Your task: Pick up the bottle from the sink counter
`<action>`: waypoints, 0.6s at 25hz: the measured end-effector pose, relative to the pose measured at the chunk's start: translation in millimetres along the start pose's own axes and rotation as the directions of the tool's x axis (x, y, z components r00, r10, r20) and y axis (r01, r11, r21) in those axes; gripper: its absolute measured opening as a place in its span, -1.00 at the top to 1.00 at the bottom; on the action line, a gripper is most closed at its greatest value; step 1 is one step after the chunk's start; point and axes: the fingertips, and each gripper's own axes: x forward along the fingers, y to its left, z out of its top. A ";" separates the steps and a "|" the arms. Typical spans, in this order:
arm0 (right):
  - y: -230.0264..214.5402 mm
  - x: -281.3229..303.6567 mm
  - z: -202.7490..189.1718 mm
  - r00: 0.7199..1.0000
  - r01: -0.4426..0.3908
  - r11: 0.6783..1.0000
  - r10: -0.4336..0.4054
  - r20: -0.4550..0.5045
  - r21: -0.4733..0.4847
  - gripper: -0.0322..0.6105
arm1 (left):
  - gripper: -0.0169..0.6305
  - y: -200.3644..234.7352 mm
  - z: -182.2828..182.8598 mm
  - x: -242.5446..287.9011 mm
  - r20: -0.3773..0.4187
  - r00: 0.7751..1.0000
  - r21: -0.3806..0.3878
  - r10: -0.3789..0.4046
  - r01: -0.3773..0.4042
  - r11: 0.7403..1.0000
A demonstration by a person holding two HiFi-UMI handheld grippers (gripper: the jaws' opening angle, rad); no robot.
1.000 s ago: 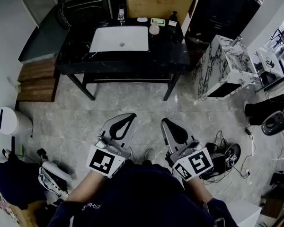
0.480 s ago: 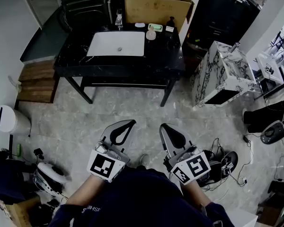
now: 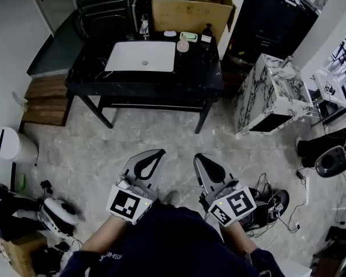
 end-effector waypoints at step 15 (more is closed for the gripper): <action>-30.3 44.2 -0.5 1.000 -0.014 1.000 0.014 -0.019 0.018 0.82 | 0.92 38.0 -8.4 36.3 -0.021 1.000 0.004 -0.009 0.009 1.000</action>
